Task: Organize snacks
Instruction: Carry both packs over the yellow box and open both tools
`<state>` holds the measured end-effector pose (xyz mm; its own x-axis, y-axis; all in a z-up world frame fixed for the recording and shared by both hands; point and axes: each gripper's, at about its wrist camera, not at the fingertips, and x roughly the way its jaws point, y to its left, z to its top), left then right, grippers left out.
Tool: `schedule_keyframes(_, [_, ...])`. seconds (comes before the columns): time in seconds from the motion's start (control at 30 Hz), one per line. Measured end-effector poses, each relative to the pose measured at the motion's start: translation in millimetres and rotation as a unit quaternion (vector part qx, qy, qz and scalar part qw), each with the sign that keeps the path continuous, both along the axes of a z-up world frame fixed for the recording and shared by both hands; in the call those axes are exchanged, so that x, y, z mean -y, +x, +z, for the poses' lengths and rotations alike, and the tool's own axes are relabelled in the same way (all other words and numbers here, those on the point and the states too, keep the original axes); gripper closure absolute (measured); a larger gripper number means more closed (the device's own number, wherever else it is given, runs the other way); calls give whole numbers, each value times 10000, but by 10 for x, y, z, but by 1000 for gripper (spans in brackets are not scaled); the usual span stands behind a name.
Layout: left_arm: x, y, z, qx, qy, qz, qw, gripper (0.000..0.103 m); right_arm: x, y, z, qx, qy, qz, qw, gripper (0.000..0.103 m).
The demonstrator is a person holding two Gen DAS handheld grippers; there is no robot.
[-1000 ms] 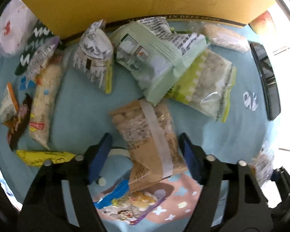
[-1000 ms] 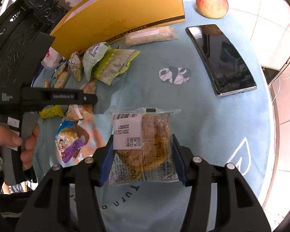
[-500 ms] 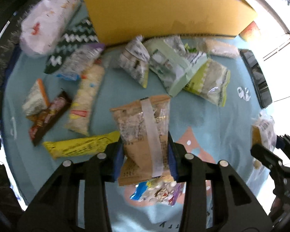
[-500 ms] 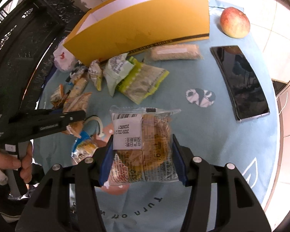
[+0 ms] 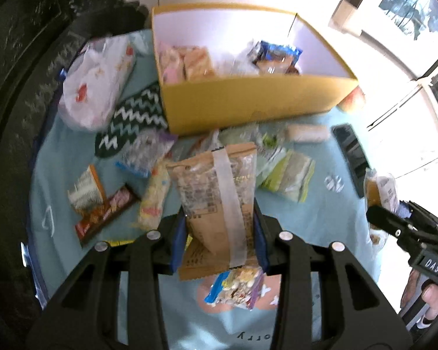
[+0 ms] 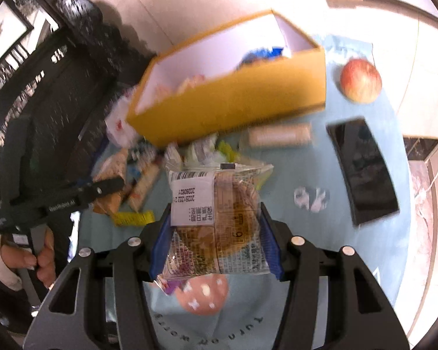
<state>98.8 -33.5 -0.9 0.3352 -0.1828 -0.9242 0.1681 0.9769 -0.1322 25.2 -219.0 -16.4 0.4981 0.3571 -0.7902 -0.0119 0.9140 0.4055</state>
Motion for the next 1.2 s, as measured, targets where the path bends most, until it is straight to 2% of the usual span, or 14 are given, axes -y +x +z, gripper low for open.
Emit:
schedule_keyframes(0.23, [82,298,304,304,-215,24,9993,64,127,380,428,602,64,-111,9981,48])
schedule_keyframes(0.47, [129,858,570,649,-459,287,9964,64,161,1010,730,1094,64,-238,9937,48])
schedule_keyframes(0.57, [160,1122,577,668,-449,362,9961,64,126,1265,697,1109,13,-231,9936,48])
schedule_keyframes(0.7, [228,1432,465,593,-394,371,9968,64,80,1627,489,903,-22,-232,9956,48])
schedule_keyframes(0.77, [242,1601,337,481,-571,333,9967,63,49,1754,348,775,-63,-271,9966,46])
schedule_keyframes(0.8, [253,1675,254,438,-573,326,9969,57,35,1824,265,730,-88,-323,9968,45])
schedule_keyframes(0.83, [267,1732,181,375,-463,351,9976,32,30,1865,214,702,-118,-366,9968,36])
schedule_keyframes(0.87, [280,1761,125,331,-294,423,9981,21,31,1876,165,646,-195,-456,9967,31])
schedule_keyframes(0.9, [273,1749,124,423,-282,470,9976,15,79,1845,152,683,-199,-581,9958,30])
schedule_keyframes(0.97, [237,1649,183,698,-479,453,9954,13,174,1730,166,871,68,-635,9942,30])
schedule_keyframes(1.0, [224,1626,195,699,-472,459,9954,12,228,1650,175,910,107,-673,9935,30])
schedule_keyframes(1.1, [185,1481,230,707,-451,388,9957,12,376,1410,197,963,6,-729,9927,30])
schedule_keyframes(1.2, [138,1295,235,658,-330,374,9966,12,507,1162,122,722,-128,-809,9940,27])
